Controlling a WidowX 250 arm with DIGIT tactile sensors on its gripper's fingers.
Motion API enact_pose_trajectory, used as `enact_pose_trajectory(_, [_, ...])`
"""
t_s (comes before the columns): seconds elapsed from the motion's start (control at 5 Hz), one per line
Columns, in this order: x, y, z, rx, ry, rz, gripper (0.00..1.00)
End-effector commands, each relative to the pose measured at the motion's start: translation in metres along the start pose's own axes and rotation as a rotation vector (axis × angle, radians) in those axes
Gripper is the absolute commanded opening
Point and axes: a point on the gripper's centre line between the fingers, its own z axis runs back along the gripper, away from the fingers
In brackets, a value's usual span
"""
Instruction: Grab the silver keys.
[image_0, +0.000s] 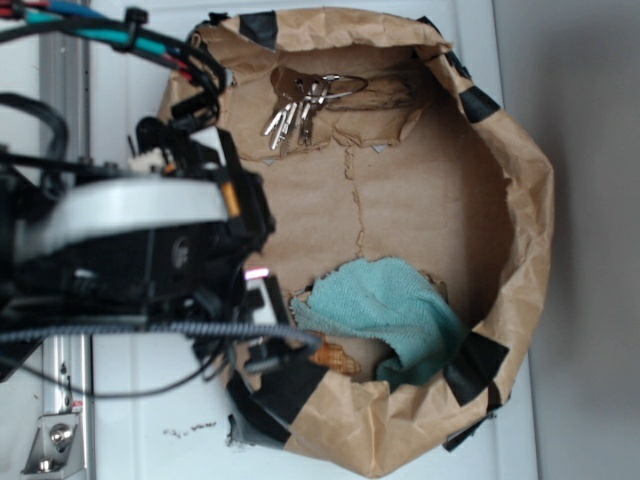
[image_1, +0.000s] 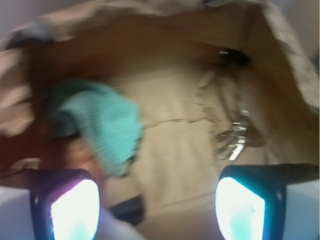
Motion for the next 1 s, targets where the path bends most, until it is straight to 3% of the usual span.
enact_pose_trajectory(0.0, [0.031, 0.012, -0.008, 0.081, 0.025, 0.235, 1.00])
enact_pose_trajectory(0.2, [0.040, 0.014, -0.004, 0.064, 0.058, 0.265, 1.00])
enact_pose_trajectory(0.4, [0.043, 0.008, -0.020, 0.108, 0.066, 0.211, 1.00])
enact_pose_trajectory(0.8, [0.043, 0.008, -0.020, 0.108, 0.066, 0.211, 1.00])
